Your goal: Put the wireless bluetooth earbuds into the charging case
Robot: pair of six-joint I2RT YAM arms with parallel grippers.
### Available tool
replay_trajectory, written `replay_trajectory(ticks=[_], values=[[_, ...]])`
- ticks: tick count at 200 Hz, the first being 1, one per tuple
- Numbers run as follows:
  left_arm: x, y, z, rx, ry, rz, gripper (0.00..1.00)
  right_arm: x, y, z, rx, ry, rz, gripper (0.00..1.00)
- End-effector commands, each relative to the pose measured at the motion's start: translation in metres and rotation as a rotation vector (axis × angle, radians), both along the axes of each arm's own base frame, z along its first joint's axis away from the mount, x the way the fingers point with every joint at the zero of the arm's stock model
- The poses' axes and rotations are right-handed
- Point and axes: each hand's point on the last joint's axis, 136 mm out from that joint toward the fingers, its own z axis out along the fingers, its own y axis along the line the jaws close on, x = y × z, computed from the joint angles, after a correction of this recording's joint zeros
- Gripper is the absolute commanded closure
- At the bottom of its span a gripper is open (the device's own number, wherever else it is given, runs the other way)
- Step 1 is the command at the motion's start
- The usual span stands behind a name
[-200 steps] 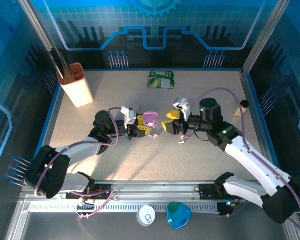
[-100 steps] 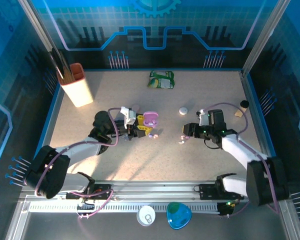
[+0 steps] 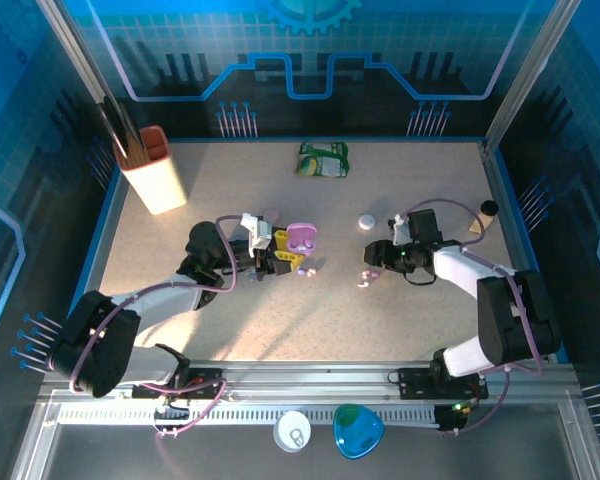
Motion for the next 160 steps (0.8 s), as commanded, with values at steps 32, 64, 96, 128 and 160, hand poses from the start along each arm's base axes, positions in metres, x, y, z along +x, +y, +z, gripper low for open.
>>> replay_trajectory(ticks=[32,64,96,128,160], values=[[-0.007,0.000,0.017,-0.033,-0.062,-0.033,0.68,0.006,0.000,-0.023,-0.009,0.070,0.037,0.43],[-0.008,0.001,0.018,-0.044,-0.071,-0.033,0.68,0.000,0.002,-0.024,-0.001,0.096,0.048,0.43],[-0.010,0.001,0.018,-0.044,-0.070,-0.034,0.68,-0.011,0.000,-0.025,-0.001,0.131,0.042,0.44],[-0.011,0.001,0.019,-0.046,-0.076,-0.036,0.68,-0.025,0.000,-0.025,-0.002,0.180,0.048,0.45],[-0.012,0.002,0.019,-0.048,-0.082,-0.038,0.68,-0.037,0.001,-0.026,-0.003,0.205,0.046,0.45]])
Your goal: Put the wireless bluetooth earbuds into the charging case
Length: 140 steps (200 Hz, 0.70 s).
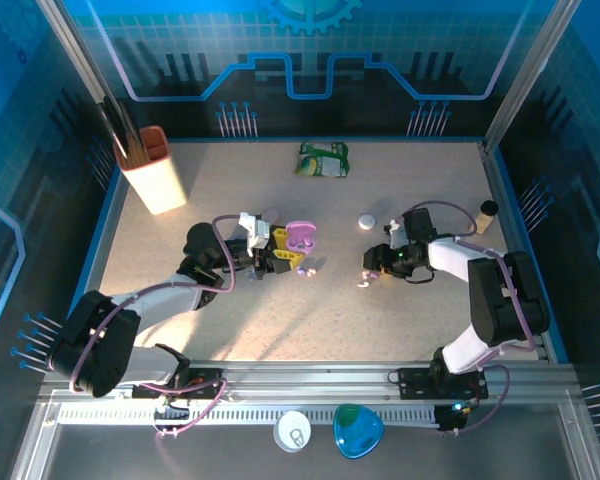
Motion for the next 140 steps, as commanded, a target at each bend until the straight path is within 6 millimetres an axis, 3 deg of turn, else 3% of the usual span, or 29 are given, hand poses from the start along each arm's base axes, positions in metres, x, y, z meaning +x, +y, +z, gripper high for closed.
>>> replay_trajectory(ticks=[1,36,63,97,140], values=[[-0.011,0.001,0.009,-0.018,-0.052,-0.034,0.68,-0.021,0.001,0.000,0.010,0.058,0.008,0.45],[-0.013,0.002,0.009,-0.018,-0.058,-0.032,0.68,-0.029,0.003,0.002,-0.003,0.051,0.007,0.45],[-0.013,0.003,0.010,-0.020,-0.063,-0.027,0.68,-0.025,-0.006,0.014,-0.080,-0.007,-0.001,0.45],[-0.012,0.004,0.008,-0.013,-0.065,-0.011,0.68,-0.022,-0.029,0.029,-0.347,-0.076,-0.003,0.46],[-0.012,0.004,0.007,-0.009,-0.070,-0.006,0.68,-0.024,-0.036,0.043,-0.637,-0.082,0.036,0.49]])
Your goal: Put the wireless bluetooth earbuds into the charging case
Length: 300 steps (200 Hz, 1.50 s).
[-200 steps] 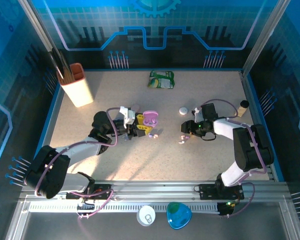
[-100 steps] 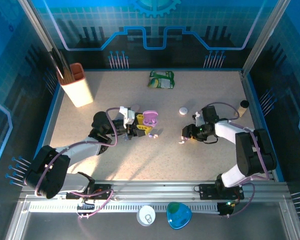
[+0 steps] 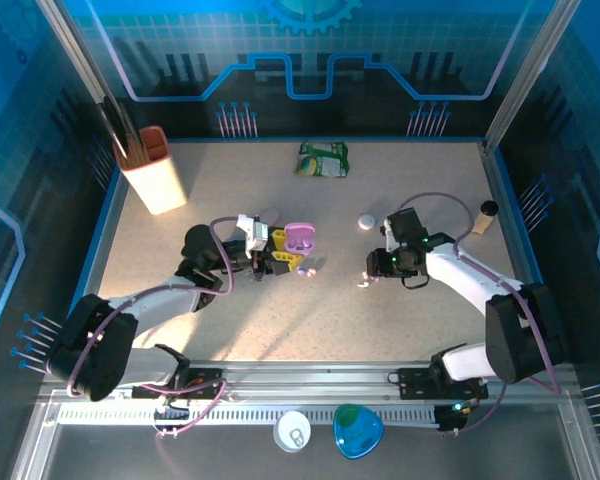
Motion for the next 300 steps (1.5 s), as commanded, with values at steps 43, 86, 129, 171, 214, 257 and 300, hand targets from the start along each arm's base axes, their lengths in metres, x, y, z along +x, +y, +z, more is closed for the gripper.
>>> replay_trajectory(ticks=[43,86,129,171,214,257,300], values=[[-0.007,0.003,0.006,-0.005,-0.056,-0.001,0.68,-0.010,-0.016,0.007,-0.462,0.033,0.015,0.52],[0.003,0.015,0.007,-0.014,-0.084,0.096,0.68,-0.009,-0.009,-0.007,-0.562,0.064,0.039,0.56],[0.031,0.042,0.013,-0.026,-0.109,0.274,0.68,-0.005,0.006,-0.016,-0.545,0.061,0.056,0.59],[0.031,0.043,0.013,-0.026,-0.107,0.264,0.68,-0.004,0.015,-0.021,-0.537,0.069,0.078,0.60],[0.032,0.041,0.012,-0.029,-0.100,0.255,0.68,-0.004,0.016,-0.027,-0.575,0.090,0.095,0.70],[0.033,0.042,0.012,-0.029,-0.097,0.255,0.68,-0.003,0.018,-0.031,-0.624,0.103,0.117,0.72],[0.032,0.041,0.012,-0.031,-0.092,0.249,0.68,-0.001,0.019,-0.034,-0.655,0.118,0.128,0.73]])
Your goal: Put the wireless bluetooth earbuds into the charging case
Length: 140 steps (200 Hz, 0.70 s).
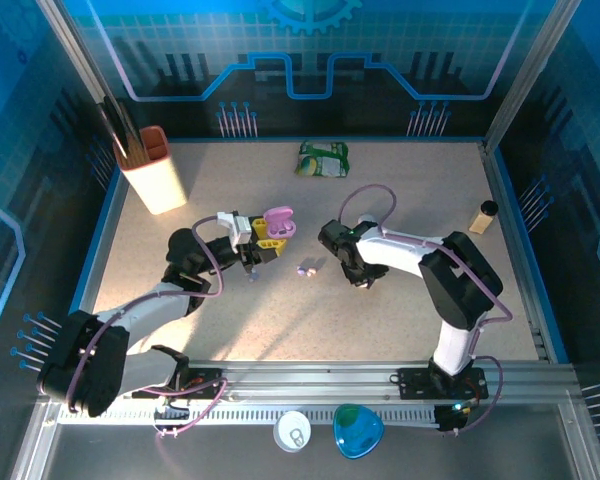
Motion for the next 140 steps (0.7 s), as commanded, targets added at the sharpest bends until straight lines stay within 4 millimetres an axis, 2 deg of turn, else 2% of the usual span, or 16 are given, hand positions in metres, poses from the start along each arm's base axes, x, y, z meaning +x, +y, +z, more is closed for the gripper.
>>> replay_trajectory(ticks=[1,114,140], values=[[0.001,0.002,0.005,-0.007,-0.034,0.002,0.68,-0.001,-0.002,0.001,-0.054,0.010,0.006,0.73],[-0.001,0.002,0.005,-0.008,-0.030,-0.006,0.68,-0.006,-0.004,-0.009,-0.115,0.075,0.033,0.74],[-0.001,0.002,0.006,-0.009,-0.030,-0.006,0.68,-0.007,-0.004,-0.007,-0.113,0.068,0.033,0.79]])
